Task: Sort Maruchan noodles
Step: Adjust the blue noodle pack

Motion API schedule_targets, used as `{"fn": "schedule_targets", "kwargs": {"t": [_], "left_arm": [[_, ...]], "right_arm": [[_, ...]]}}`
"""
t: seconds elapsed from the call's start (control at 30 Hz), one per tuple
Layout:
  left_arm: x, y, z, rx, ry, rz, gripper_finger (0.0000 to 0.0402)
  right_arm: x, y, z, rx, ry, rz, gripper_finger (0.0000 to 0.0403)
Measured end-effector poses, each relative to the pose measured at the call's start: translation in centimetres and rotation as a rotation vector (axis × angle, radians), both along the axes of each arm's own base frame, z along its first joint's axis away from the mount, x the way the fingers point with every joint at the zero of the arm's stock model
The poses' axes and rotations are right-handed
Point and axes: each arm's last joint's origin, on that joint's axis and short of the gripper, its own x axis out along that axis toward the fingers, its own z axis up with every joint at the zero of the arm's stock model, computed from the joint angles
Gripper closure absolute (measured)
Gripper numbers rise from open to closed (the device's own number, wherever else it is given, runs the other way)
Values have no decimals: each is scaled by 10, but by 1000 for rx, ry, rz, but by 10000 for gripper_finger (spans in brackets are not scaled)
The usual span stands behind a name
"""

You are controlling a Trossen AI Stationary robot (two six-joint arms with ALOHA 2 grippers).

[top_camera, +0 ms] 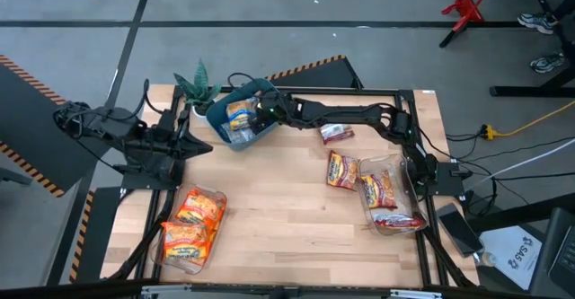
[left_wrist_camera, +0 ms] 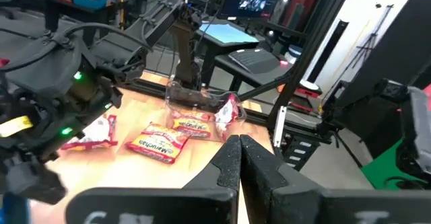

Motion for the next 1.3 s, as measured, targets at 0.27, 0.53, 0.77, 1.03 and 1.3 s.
{"fn": "schedule_targets", "kwargs": {"t": [0.27,0.53,0.77,1.03,1.3], "left_arm": [[0,0,-2,8,15,12,401],[3,-1,-3,13,26,12,401],[10,-4,-5,20,47,12,401],[10,-4,-5,18,47,12,401],[10,-4,-5,14,47,13,401]], "right_arm": [[-3,0,-4,-28,70,-30,304],[2,2,-24,-31,113,-33,304],[11,15,-52,-25,154,0,304],[22,39,-51,-37,148,151,304],[41,65,-4,-157,102,462,304]]}}
